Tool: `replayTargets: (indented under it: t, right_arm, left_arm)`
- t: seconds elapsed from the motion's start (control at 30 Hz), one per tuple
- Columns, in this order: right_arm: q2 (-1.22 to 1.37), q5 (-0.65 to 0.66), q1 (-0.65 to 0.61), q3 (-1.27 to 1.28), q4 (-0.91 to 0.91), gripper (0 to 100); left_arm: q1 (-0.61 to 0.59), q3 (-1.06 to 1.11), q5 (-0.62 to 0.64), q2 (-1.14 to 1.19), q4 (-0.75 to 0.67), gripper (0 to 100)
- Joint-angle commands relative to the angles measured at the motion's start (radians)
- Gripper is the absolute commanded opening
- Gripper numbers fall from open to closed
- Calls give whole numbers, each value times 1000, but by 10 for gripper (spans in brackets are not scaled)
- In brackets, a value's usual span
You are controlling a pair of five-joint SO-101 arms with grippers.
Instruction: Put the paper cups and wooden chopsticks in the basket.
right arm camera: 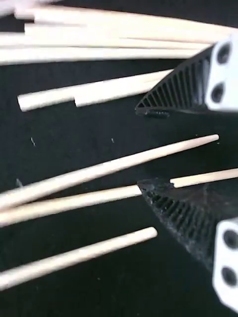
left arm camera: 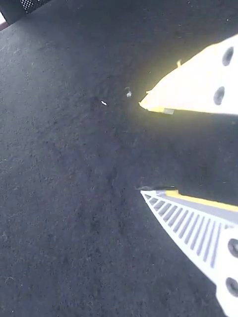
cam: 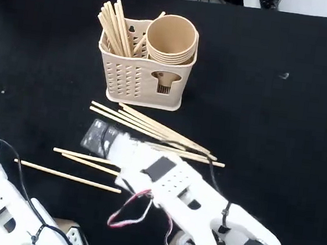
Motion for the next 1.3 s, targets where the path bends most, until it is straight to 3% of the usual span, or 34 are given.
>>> replayTargets:
  t: [0.0,0.13,0.53,0.6,0.7,0.8,1.1,1.27]
  right_arm:
    - [-1,34,-18,-7,0,227]
    - [114,34,-20,-59,-5,312]
    - [332,91,-18,-194,44,260]
    - [341,92,-21,-196,44,198]
    - [338,141,-21,-194,37,3]
    - [337,133,-15,-197,38,8]
    - [74,130,-5,-87,52,10]
    - [-171,58,121,-13,48,10]
  left_arm:
    - [-7,-62,8,-14,-15,255]
    - [-10,-64,8,-14,-15,255]
    - [-5,-64,8,-14,-15,255]
    - [-5,-62,8,-14,-15,255]
    - [-5,-62,8,-14,-15,255]
    - [-5,-62,8,-14,-15,255]
    - [-5,-62,9,-14,-15,255]
    - [-5,-62,9,-14,-15,255]
